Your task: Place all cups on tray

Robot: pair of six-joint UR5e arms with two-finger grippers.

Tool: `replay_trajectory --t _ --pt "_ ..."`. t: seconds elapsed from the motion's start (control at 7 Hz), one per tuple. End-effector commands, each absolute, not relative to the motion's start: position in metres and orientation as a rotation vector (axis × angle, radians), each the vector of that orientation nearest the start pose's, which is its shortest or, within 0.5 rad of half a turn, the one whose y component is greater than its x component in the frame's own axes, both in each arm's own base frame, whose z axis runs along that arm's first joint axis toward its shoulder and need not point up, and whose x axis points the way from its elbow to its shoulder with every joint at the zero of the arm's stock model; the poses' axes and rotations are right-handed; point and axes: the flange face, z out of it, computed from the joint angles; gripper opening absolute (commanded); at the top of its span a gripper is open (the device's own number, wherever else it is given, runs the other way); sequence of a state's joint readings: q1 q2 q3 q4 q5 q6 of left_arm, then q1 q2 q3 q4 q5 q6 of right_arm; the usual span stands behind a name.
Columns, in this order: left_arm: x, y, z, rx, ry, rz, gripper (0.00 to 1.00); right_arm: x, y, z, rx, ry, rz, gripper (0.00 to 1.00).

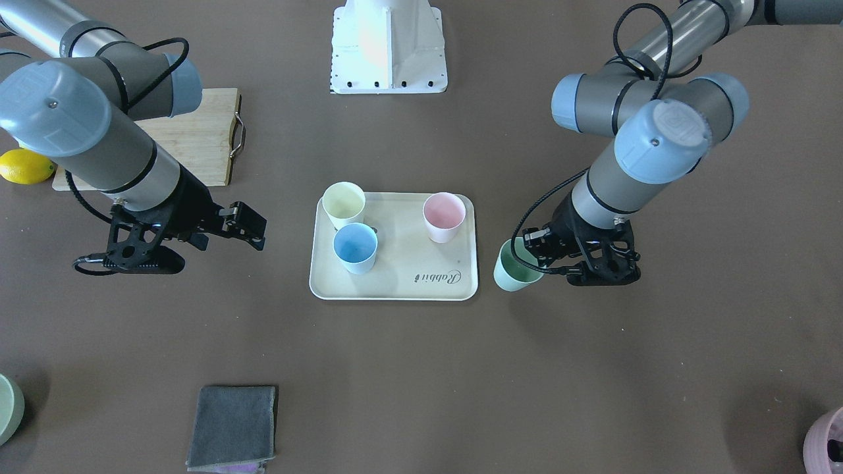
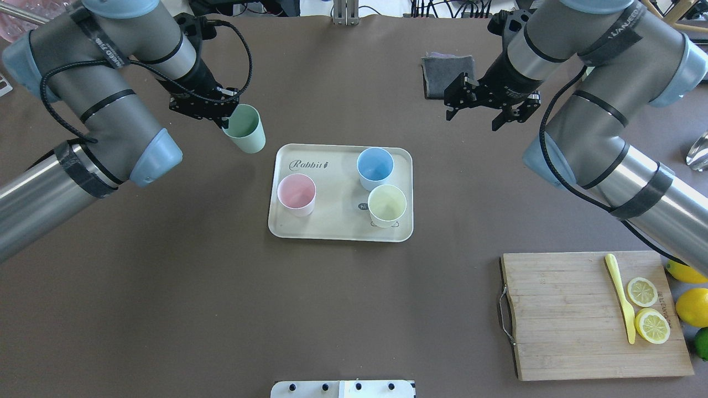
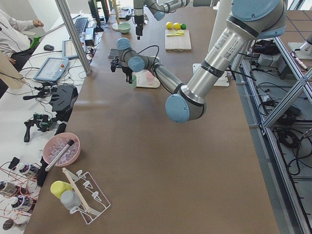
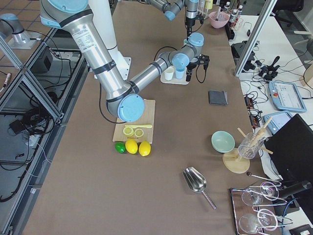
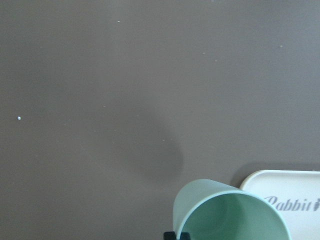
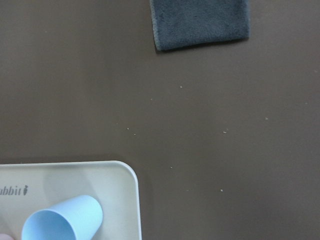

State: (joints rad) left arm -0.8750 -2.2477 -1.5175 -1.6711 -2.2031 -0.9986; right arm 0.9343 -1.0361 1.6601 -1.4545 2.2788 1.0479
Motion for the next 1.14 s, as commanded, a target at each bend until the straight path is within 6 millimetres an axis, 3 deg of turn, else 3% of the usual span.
replay_trajectory --t 0.0,0.29,0.43,0.57,0.71,0.86,1.0 --pt "0.459 -0.583 0.218 -0.044 0.938 -0.077 0.0 -0.315 -0.571 0.319 -0.013 -0.946 0.095 1.0" --pt "0.505 -0.58 0.22 0.007 0.934 -0.108 0.0 -0.31 -0.564 0.332 -0.011 -0.934 0.082 1.0" --pt "0.509 -0.578 0.222 0.002 0.931 -0.103 0.0 -0.31 -0.563 0.333 -0.011 -0.932 0.082 1.0" --pt "0.511 -0.574 0.219 0.003 0.935 -0.096 0.37 -0.31 -0.564 0.334 -0.011 -0.931 0.084 1.0" --pt "0.51 -0.573 0.218 0.006 0.936 -0.093 0.98 -0.309 -0.564 0.333 -0.011 -0.932 0.083 1.0" --pt "0.502 -0.569 0.211 0.01 0.946 -0.086 0.98 -0.304 -0.565 0.333 -0.016 -0.932 0.09 1.0" --pt "0.474 -0.583 0.205 0.016 0.947 -0.108 0.98 -0.292 -0.571 0.334 -0.022 -0.927 0.108 1.0"
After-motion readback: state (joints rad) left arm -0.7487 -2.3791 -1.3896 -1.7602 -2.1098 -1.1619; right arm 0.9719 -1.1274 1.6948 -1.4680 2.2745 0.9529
